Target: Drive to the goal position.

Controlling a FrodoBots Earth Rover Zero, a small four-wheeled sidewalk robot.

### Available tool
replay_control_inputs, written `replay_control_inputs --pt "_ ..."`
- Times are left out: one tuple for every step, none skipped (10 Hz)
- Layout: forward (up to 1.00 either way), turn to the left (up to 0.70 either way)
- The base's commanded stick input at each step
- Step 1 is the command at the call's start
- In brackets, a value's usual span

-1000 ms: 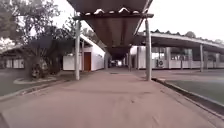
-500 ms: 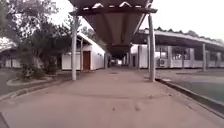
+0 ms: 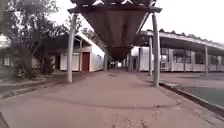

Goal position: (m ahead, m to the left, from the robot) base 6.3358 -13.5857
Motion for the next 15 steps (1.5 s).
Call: replay_control_inputs --pt "0.70 0.00" --pt "0.70 0.00" --pt "0.70 0.00" --pt "0.70 0.00" --pt "0.70 0.00" --pt "0.70 0.00" --pt "0.70 0.00" --pt "0.70 0.00" --pt "0.70 0.00" --pt "0.70 0.00" --pt "0.70 0.00" --pt "0.70 0.00" --pt "0.70 0.00" --pt "0.70 0.00" --pt "0.70 0.00"
